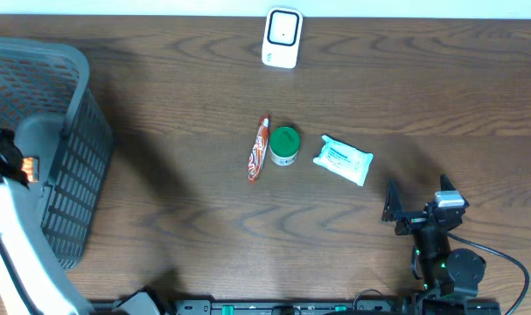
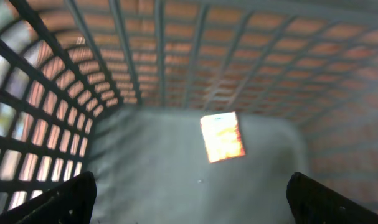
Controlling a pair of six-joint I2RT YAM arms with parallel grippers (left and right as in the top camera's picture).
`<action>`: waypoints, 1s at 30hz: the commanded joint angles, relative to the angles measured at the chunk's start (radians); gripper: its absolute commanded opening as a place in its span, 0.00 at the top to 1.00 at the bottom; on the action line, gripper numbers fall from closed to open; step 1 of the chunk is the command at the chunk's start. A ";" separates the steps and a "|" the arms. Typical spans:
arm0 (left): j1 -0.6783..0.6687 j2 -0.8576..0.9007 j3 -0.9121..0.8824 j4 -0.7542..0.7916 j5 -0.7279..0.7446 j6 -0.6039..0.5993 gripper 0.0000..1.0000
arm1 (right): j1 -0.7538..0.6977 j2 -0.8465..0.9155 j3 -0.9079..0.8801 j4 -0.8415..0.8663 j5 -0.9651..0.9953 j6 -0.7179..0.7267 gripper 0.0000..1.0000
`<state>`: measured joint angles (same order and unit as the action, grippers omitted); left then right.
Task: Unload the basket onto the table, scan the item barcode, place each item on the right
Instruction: 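Return the left gripper into the basket above the Kleenex pack, then grasp the Kleenex pack with the left gripper and lift toward scanner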
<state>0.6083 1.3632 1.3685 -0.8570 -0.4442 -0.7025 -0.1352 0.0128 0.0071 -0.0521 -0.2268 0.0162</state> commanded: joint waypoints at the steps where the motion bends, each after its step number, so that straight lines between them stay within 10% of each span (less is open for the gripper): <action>1: 0.025 0.103 0.011 -0.012 0.014 -0.098 0.02 | 0.011 -0.004 -0.002 -0.005 0.009 0.013 0.01; 7: 0.032 0.267 0.011 0.015 0.016 -0.278 0.02 | 0.011 -0.004 -0.002 -0.005 0.009 0.013 0.01; 30: 0.032 0.660 0.011 0.443 0.074 -0.282 0.02 | 0.011 -0.004 -0.002 -0.005 0.009 0.013 0.01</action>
<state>0.6350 1.9804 1.3689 -0.4328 -0.3817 -0.9726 -0.1352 0.0128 0.0071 -0.0525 -0.2268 0.0162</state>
